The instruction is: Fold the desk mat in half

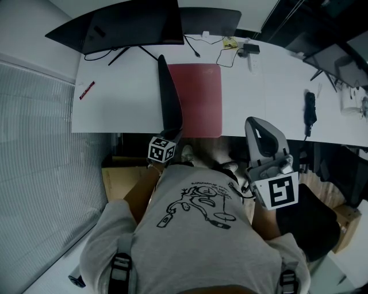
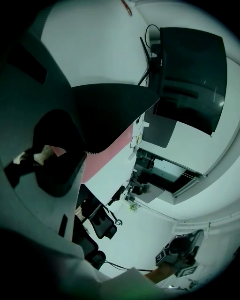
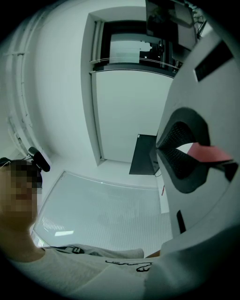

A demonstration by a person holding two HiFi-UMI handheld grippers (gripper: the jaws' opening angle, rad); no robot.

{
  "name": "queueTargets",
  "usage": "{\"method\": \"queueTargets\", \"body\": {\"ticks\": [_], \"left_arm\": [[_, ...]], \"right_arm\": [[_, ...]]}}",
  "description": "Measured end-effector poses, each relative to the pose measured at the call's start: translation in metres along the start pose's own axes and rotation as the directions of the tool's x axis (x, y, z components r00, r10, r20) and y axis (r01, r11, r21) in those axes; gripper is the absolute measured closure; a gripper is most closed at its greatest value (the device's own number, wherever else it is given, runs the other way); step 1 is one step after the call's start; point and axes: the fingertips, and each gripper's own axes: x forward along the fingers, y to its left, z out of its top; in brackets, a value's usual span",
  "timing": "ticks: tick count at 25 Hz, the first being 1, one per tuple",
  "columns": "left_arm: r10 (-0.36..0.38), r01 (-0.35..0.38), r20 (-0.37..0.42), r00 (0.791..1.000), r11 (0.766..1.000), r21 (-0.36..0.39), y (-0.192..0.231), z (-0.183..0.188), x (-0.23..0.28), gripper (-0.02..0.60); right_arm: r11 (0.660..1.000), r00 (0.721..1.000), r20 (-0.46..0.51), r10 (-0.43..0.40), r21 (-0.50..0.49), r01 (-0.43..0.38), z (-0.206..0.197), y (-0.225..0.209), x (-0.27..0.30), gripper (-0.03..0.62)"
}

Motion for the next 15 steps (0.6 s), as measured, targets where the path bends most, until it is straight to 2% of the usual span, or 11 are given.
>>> {"method": "queueTargets", "body": {"ticks": [15], "left_arm": [[-0.007, 0.008, -0.023, 1.000, 1.000, 0.009, -0.022, -0.004, 0.015, 0.549]], "right_arm": [[1.000, 1.000, 0.001, -0.002, 0.002, 0.002, -0.002, -0.018, -0.015, 0.586]]}}
